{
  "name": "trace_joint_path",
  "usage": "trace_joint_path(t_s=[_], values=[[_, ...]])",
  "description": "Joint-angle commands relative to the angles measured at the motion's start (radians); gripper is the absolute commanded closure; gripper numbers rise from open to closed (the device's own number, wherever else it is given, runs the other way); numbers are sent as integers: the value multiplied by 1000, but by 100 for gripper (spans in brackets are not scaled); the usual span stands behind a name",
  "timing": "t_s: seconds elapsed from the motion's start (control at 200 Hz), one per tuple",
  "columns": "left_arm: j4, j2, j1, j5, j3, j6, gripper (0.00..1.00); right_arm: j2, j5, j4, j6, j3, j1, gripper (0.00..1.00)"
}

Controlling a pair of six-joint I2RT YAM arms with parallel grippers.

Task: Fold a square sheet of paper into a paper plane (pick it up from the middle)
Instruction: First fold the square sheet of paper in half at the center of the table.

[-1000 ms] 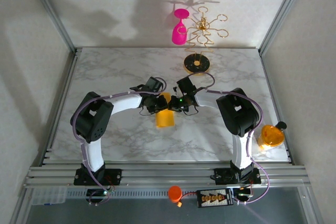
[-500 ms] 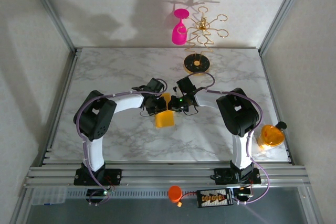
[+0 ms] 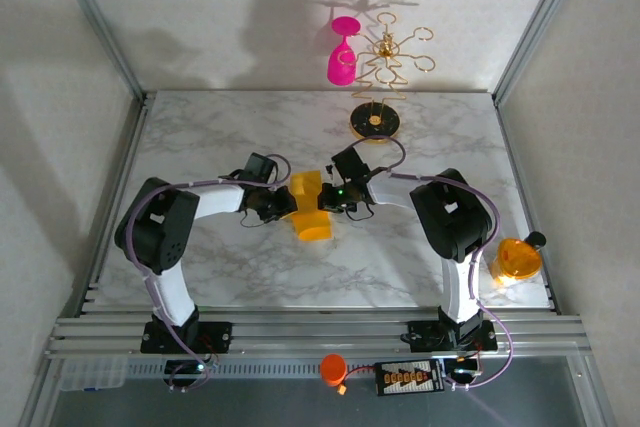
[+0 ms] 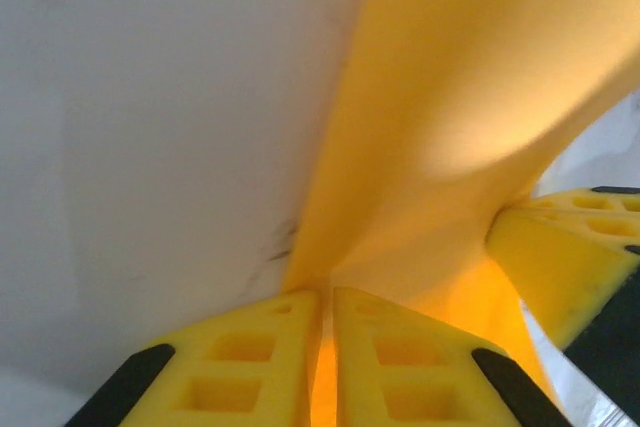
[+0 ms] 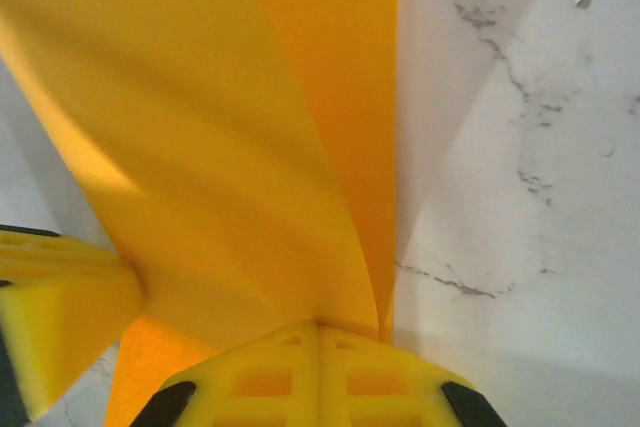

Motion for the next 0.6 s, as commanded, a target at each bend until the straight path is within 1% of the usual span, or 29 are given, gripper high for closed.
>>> trace_joint_path(t_s=[0.0,0.09,0.16,0.24,0.33,0.411,0.596], values=[[-130,-48,50,-79,-30,55,85,212,366,-248,-33,-103,-13,96],[-114,-113,47,-43,-20,33,85,213,365,-252,-34,-98,-11,96],[-58,-152,34,-6,-30,-16,84,210,361,-253,-32,-97,-11,96],[11,-168,2,13,-45,-75,84,207,348,-249,-29,-98,-11,97],[73,-142,-47,25,-52,-132,84,203,334,-248,-28,-97,-10,97],[91,-103,-85,26,-46,-153,85,198,326,-247,-26,-97,-10,97],[95,-35,-124,30,-46,-165,85,198,319,-244,-28,-98,-10,96]])
